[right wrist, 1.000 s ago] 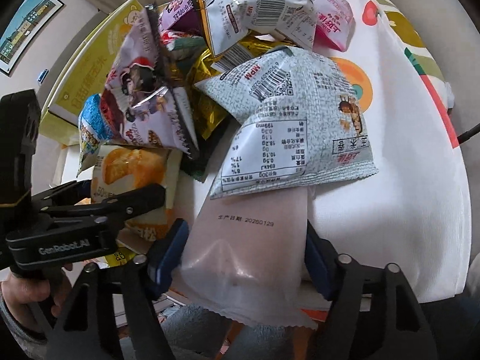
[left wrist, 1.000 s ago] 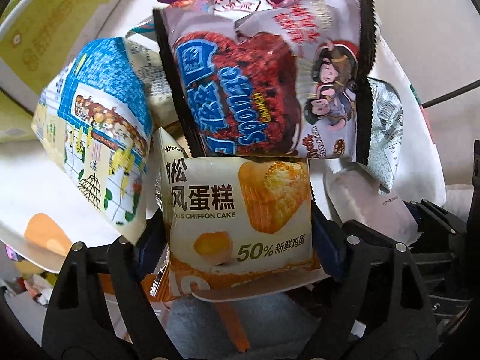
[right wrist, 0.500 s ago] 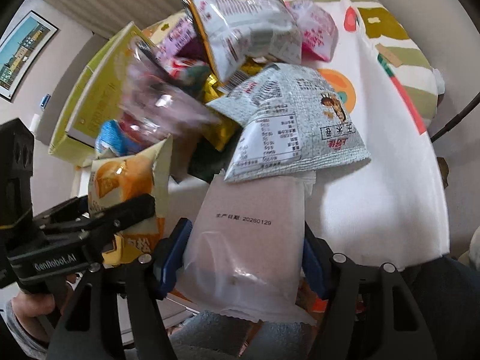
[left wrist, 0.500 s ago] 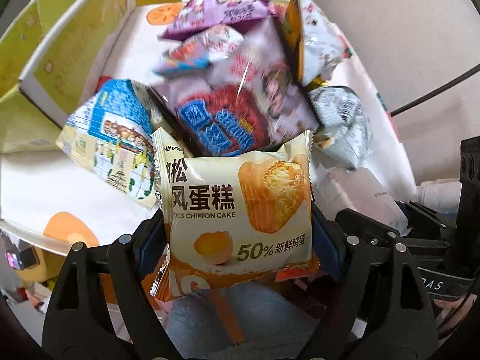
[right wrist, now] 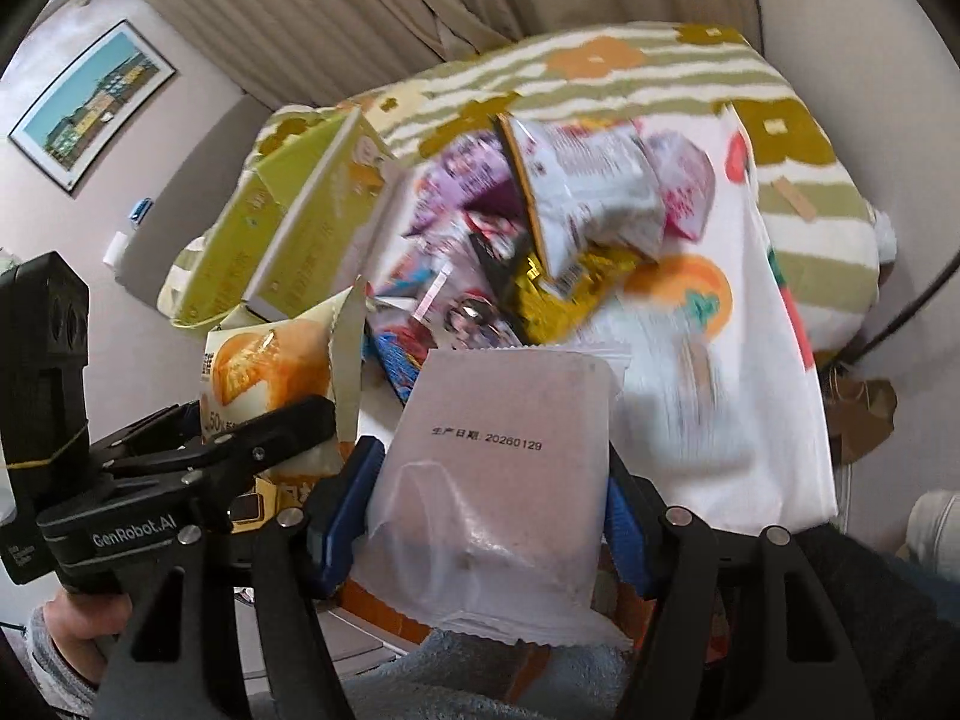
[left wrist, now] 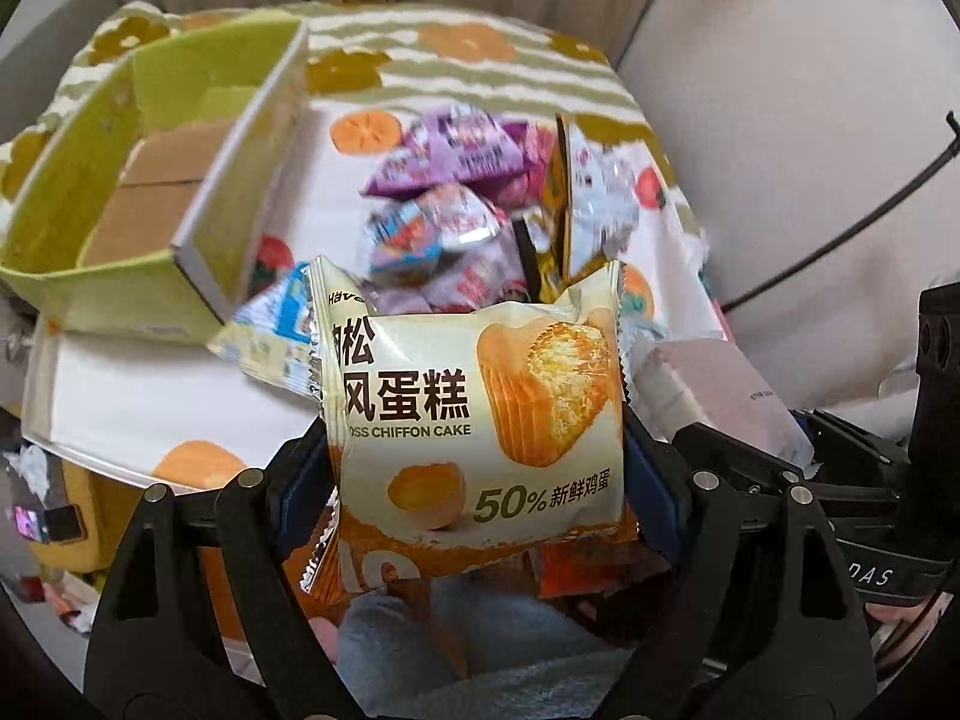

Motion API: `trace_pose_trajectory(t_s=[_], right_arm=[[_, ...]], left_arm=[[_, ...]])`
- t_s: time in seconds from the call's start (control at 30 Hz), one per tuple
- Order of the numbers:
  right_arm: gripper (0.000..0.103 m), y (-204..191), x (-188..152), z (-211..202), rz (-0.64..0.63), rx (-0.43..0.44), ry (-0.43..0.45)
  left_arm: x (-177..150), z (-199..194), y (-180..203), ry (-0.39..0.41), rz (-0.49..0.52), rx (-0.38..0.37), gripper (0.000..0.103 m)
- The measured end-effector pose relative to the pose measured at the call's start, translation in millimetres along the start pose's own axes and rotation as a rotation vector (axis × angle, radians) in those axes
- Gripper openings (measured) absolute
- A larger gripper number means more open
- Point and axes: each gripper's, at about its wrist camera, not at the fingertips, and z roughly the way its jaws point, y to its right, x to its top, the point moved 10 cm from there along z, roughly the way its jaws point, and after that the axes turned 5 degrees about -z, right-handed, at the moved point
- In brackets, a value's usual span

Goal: Organize snacks
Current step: 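Carry both held packets over the yellow-green box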

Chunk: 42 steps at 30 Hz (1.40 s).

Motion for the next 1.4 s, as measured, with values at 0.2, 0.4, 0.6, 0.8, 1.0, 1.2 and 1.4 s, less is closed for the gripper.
trace_pose_trajectory(t_s=[0.2,0.4,0.6,0.8,1.0,1.2,1.4], right_arm=[[0.064,-3,19,-10,-0.064,-0.007,0.042],[0.064,-25,46,-30,-0.150,-0.005,0.095],[0.064,-63,88,-31,-0.214,0.004,0.142],[0.064,-117,128,-9,-0.249,0.030,0.173],[0.064,-178,155,33,-0.245,0.052,0.169],[0.064,-230,173,85,-0.227,0.052,0.133],[0.064,-249,177,131,-0.171,0.005,0.093]], left_arm=[[15,-18,-10,0.053,-0.053,0.012,0.082],[41,-47,-32,0.126,-0.088,0.040,0.082],[84,-73,-81,0.194,-0.117,0.071,0.082],[123,-86,-149,0.216,-0.128,0.109,0.082],[156,-85,-228,0.190,-0.127,0.136,0.082],[178,-60,-288,0.125,-0.061,0.156,0.083],[184,-26,-311,0.053,0.039,0.154,0.083]])
